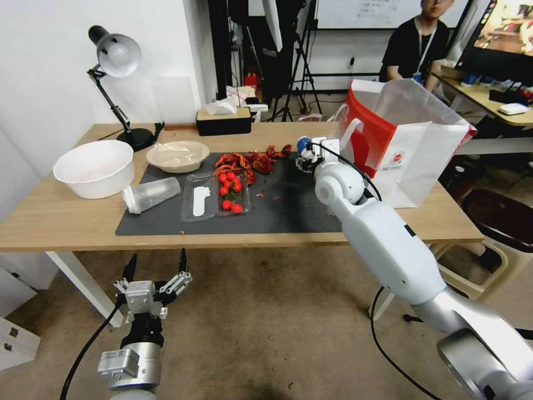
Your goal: Pick up the trash from the table and place it into the takeout bag.
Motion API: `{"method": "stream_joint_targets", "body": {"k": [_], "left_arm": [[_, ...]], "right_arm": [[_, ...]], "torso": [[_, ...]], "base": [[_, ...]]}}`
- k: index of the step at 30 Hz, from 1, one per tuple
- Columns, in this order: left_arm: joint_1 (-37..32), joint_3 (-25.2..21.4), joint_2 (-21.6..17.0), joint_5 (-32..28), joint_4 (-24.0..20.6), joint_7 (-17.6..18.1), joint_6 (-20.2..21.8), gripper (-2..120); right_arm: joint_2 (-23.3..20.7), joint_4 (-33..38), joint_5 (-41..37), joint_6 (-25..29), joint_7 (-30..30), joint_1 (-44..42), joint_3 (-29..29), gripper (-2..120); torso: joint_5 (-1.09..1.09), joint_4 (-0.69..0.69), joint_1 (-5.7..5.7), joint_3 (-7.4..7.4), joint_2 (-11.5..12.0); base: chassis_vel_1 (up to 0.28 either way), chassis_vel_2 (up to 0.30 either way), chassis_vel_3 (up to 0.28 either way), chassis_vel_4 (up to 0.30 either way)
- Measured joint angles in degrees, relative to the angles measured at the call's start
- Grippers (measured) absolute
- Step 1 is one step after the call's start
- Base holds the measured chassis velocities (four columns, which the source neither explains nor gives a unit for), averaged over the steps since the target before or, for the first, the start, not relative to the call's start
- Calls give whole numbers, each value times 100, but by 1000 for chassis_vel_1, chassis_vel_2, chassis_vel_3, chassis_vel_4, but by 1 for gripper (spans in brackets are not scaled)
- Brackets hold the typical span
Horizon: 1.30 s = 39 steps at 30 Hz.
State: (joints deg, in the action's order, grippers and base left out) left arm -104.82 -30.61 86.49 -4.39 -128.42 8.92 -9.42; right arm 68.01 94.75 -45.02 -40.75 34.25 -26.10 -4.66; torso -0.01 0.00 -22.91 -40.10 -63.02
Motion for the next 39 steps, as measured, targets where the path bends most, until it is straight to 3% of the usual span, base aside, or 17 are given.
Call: {"method": "stream_joint_targets", "body": {"k": [7,13,22,27,32,39], "left_arm": [[12,-31,17,-8,-45,46,68,100],[6,-19,37,13,-19,47,28,100],[5,-36,15,8,3,55,-25,100],[-5,-36,16,20,0,53,-40,100],[-15,-33,25,37,0,52,-69,100],[-34,-30,37,48,-5,51,-100,100]], "right_arm": [[-370,1545,-278,-87,137,-655,111,61],[-592,2197,-218,-68,45,-957,267,61],[-1009,2899,488,851,-427,-1249,994,61],[-1262,2884,566,1248,-197,-962,1290,61],[-1411,2601,381,1198,70,-658,1492,61],[-1583,1690,-267,960,460,-21,1734,61]], "torso": [[1,0,0,0,0],[1,1,-1,0,0],[2,-1,0,0,-1],[1,0,-1,0,-1],[2,1,-1,-1,-1],[1,1,-1,-1,0]], "base": [[0,0,0,0],[0,0,0,0],[0,0,0,0],[0,0,0,0],[0,0,0,0],[0,0,0,0]]}}
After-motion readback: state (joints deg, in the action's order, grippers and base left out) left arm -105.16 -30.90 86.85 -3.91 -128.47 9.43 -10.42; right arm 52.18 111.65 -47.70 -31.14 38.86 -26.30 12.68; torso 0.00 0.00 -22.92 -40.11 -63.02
